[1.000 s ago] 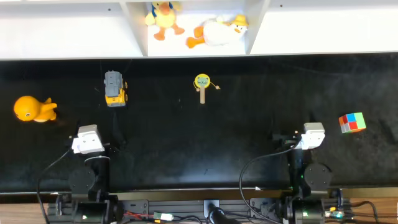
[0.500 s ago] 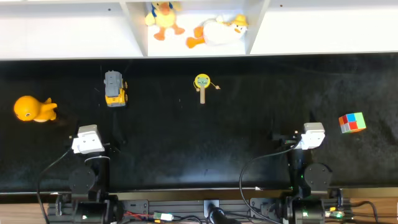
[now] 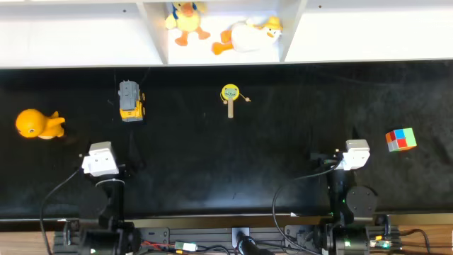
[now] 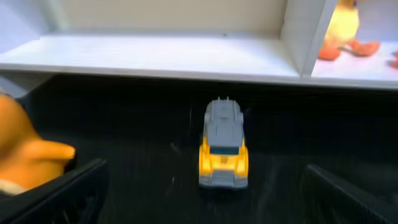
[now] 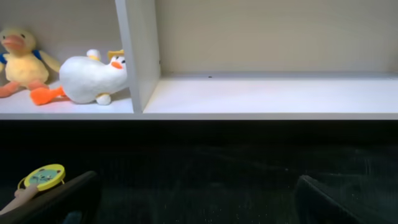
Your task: Store Toys
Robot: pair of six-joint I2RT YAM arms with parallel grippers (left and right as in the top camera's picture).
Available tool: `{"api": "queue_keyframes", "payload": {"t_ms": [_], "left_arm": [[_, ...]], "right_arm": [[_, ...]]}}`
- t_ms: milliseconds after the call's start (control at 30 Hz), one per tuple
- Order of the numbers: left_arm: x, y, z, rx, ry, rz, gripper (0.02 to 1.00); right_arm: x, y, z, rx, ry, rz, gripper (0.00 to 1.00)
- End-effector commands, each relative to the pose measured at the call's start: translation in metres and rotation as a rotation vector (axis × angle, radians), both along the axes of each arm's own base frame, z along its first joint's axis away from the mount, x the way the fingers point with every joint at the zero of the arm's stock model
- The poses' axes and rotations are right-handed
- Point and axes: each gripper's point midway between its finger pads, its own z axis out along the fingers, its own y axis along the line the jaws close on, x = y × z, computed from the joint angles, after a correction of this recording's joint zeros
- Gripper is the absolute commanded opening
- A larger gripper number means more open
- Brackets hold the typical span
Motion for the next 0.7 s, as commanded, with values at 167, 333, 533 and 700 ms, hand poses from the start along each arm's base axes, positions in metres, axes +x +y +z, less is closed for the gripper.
{"api": "queue_keyframes", "payload": {"t_ms": [167, 333, 533, 700], "left_arm": [[-0.013, 0.007, 0.032, 0.009, 0.063, 0.028, 0.998], [-0.026, 0.013, 0.051, 0.000, 0.119, 0.050, 0.998], [-0.036, 0.020, 0.070, -0.018, 0.176, 0.082, 0.998], [-0.035, 0.020, 0.074, -0.027, 0.271, 0.083, 0.998]], "right_arm": [[0.000, 0.001, 0.002, 0.004, -0.010, 0.007, 0.993], [0.000, 0.001, 0.002, 0.004, -0.010, 0.007, 0.996], [0.000, 0.001, 0.002, 0.004, -0.010, 0.007, 0.996], [0.000, 0.001, 0.002, 0.004, -0.010, 0.007, 0.996]]}}
